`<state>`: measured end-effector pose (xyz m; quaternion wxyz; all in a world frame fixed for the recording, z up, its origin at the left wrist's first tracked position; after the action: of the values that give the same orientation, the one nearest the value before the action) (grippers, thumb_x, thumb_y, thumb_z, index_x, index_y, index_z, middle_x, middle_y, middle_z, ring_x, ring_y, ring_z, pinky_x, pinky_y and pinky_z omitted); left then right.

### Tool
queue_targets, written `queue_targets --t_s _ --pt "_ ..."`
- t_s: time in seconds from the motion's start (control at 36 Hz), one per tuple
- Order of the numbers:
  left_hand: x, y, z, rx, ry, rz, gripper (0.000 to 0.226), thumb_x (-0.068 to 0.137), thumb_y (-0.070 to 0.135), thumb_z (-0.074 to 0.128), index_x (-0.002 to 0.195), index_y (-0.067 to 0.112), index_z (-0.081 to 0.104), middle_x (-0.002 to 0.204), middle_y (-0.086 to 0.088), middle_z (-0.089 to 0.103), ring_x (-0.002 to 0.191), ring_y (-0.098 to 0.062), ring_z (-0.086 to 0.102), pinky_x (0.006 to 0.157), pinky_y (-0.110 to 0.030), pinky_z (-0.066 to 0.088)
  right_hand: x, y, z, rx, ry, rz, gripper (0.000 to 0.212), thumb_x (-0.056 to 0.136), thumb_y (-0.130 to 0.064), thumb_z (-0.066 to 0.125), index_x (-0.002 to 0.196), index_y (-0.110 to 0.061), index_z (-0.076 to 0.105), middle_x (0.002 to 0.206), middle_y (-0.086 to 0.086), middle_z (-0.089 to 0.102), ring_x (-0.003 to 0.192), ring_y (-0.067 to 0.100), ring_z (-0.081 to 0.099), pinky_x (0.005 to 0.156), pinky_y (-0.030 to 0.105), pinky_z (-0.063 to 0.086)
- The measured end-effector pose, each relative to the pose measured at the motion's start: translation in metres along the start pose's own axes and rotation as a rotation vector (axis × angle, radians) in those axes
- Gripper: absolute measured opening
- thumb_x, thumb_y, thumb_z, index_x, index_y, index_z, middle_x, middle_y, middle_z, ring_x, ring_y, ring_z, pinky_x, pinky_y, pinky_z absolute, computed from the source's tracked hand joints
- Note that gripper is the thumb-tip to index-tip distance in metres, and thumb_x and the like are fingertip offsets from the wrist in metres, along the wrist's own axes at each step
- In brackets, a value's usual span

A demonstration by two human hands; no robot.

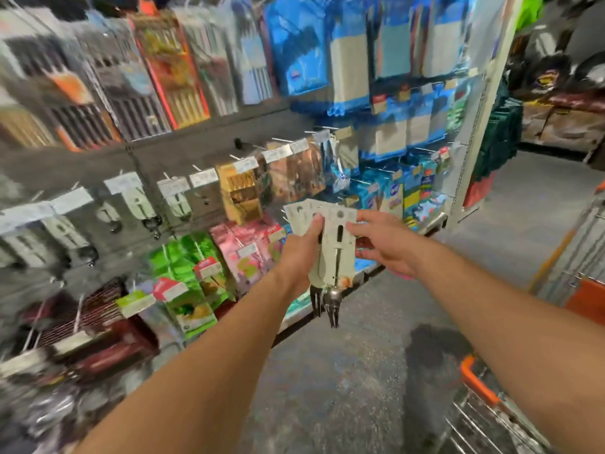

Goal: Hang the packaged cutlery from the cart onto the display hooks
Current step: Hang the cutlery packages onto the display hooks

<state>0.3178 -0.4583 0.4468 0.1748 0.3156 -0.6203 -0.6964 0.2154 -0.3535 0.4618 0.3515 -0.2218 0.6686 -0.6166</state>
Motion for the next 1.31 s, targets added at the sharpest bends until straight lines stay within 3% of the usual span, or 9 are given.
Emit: queue_targets --t_s 0.06,0.11,0.28,0.58,0.89,1.0,1.14,1.25,1.31 --pt "-0.002 0.004 -0.021 -0.001 0.028 0.018 0.047 0.096 0.054 0.054 0.118 0.015 0.069 0.103 -0.008 0.076 0.094 -0.028 0.073 0.087 -0.049 0.059 0.006 -0.007 0.026 -0.007 -0.052 -0.009 0.018 0.099 -0.013 0.056 0.115 -0.009 0.065 0.102 0.007 0.075 0.091 0.018 0.07 0.088 0.039 0.058" --pt "-0.006 0.008 -0.042 0.01 0.063 0.034 0.049 0.095 0.057 0.051 0.117 0.018 0.07 0.106 -0.006 0.076 0.098 -0.028 0.072 0.092 -0.05 0.056 0.013 -0.013 0.049 -0.033 -0.095 -0.009 0.013 0.1 -0.012 0.055 0.104 -0.012 0.067 0.088 0.001 0.076 0.081 0.013 0.07 0.072 0.03 0.059" --pt "-0.009 0.025 -0.102 0.026 0.165 0.056 0.04 0.103 0.049 0.039 0.098 0.025 0.07 0.079 0.008 0.074 0.07 -0.008 0.07 0.058 -0.023 0.051 0.036 -0.035 0.113 -0.227 -0.174 -0.07 0.015 0.099 -0.016 0.056 0.11 -0.013 0.066 0.097 0.006 0.075 0.07 0.011 0.066 0.053 0.019 0.048" --pt "-0.001 0.038 -0.222 -0.044 0.453 0.065 0.042 0.099 0.047 0.051 0.112 0.012 0.071 0.099 -0.004 0.076 0.092 -0.022 0.072 0.08 -0.034 0.057 0.083 -0.072 0.237 -0.335 -0.401 -0.216 0.03 0.092 -0.003 0.061 0.117 -0.02 0.059 0.101 0.01 0.073 0.085 0.022 0.071 0.077 0.043 0.059" --pt "-0.02 0.03 -0.324 -0.105 0.686 0.056 0.037 0.1 0.045 0.051 0.105 0.012 0.067 0.087 0.003 0.07 0.079 -0.012 0.067 0.059 -0.02 0.053 0.114 -0.069 0.354 -0.416 -0.576 -0.256 0.018 0.094 -0.009 0.063 0.108 -0.02 0.062 0.086 0.003 0.076 0.081 0.017 0.073 0.074 0.033 0.058" --pt "-0.034 0.02 -0.376 -0.126 0.769 0.05 0.044 0.098 0.047 0.054 0.117 0.009 0.068 0.097 0.0 0.073 0.088 -0.014 0.068 0.076 -0.028 0.055 0.114 -0.058 0.411 -0.424 -0.649 -0.232 0.018 0.093 -0.009 0.064 0.108 -0.019 0.061 0.089 0.007 0.076 0.084 0.023 0.073 0.078 0.039 0.059" --pt "-0.051 0.016 -0.433 -0.019 0.829 0.012 0.045 0.087 0.053 0.067 0.111 0.014 0.069 0.104 -0.003 0.074 0.093 -0.017 0.068 0.072 -0.026 0.049 0.115 -0.054 0.469 -0.388 -0.69 -0.216 0.013 0.096 -0.003 0.059 0.104 -0.013 0.06 0.061 -0.004 0.068 0.051 0.007 0.062 0.05 0.021 0.049" --pt "-0.064 0.018 -0.487 0.052 0.82 0.041 0.039 0.086 0.039 0.074 0.117 0.017 0.071 0.106 0.001 0.076 0.094 -0.015 0.071 0.087 -0.035 0.058 0.112 -0.049 0.524 -0.343 -0.715 -0.19 0.016 0.093 -0.003 0.062 0.099 -0.017 0.065 0.086 0.009 0.074 0.071 0.019 0.069 0.067 0.035 0.058" --pt "-0.075 0.019 -0.522 0.072 0.832 0.053 0.037 0.087 0.038 0.073 0.117 0.017 0.071 0.108 -0.001 0.075 0.091 -0.014 0.07 0.078 -0.031 0.057 0.108 -0.044 0.556 -0.331 -0.71 -0.171 0.015 0.093 -0.003 0.062 0.097 -0.017 0.065 0.085 0.009 0.073 0.07 0.019 0.069 0.062 0.032 0.056"
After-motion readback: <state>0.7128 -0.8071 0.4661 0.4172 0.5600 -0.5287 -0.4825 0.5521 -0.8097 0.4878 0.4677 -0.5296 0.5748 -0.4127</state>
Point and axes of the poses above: each hand's wrist, its own x-axis towards the middle knuckle, its own z-axis out of the palm, y = z × x, the point moved 10 cm from there along x, towards the middle knuckle
